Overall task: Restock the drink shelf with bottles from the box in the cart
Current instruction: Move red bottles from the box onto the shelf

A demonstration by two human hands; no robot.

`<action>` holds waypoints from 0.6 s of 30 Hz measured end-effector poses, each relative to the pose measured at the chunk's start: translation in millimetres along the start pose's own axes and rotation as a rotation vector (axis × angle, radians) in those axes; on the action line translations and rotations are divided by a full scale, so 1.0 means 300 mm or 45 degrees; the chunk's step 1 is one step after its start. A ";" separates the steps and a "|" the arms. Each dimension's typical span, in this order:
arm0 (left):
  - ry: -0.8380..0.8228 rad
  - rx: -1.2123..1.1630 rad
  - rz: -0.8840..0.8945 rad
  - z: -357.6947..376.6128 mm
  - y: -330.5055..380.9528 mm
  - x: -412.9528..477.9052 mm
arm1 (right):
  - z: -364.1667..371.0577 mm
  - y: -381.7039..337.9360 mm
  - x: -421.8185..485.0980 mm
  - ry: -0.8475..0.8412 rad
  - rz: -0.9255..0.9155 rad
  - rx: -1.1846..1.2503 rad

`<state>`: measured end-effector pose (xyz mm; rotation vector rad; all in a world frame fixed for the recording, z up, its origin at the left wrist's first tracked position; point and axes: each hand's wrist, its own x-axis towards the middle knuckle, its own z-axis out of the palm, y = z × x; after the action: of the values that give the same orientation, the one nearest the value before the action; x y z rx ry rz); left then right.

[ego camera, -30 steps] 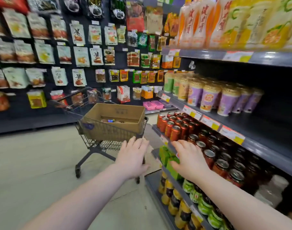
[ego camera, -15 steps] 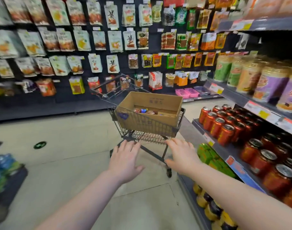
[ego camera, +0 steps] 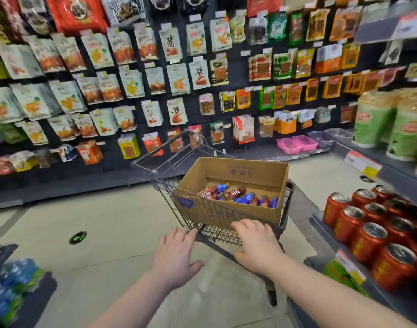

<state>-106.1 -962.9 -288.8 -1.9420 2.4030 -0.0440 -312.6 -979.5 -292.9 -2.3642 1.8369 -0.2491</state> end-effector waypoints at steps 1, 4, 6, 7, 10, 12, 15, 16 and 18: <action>-0.001 0.000 0.002 0.004 0.011 0.041 | 0.001 0.030 0.037 -0.003 0.006 0.000; -0.031 -0.002 -0.001 0.031 0.027 0.137 | 0.025 0.090 0.122 -0.031 0.017 0.016; -0.052 0.003 -0.010 0.051 0.024 0.190 | 0.047 0.113 0.165 -0.064 0.023 0.046; -0.058 0.002 -0.017 0.058 0.021 0.216 | 0.056 0.124 0.186 -0.073 0.025 0.054; -0.061 -0.009 -0.017 0.083 0.006 0.298 | 0.072 0.160 0.255 -0.072 0.039 0.049; -0.068 -0.017 -0.003 0.105 -0.003 0.351 | 0.084 0.179 0.301 -0.099 0.071 0.064; -0.099 -0.048 0.045 0.142 -0.026 0.442 | 0.113 0.203 0.368 -0.133 0.110 0.066; -0.112 -0.066 0.061 0.151 -0.037 0.479 | 0.120 0.211 0.394 -0.139 0.123 0.063; -0.121 -0.092 0.097 0.164 -0.066 0.563 | 0.128 0.227 0.458 -0.146 0.155 0.056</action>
<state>-119.2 -1131.7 -340.4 -1.8344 2.4463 0.1371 -335.5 -1129.3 -338.3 -2.1791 1.8925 -0.1359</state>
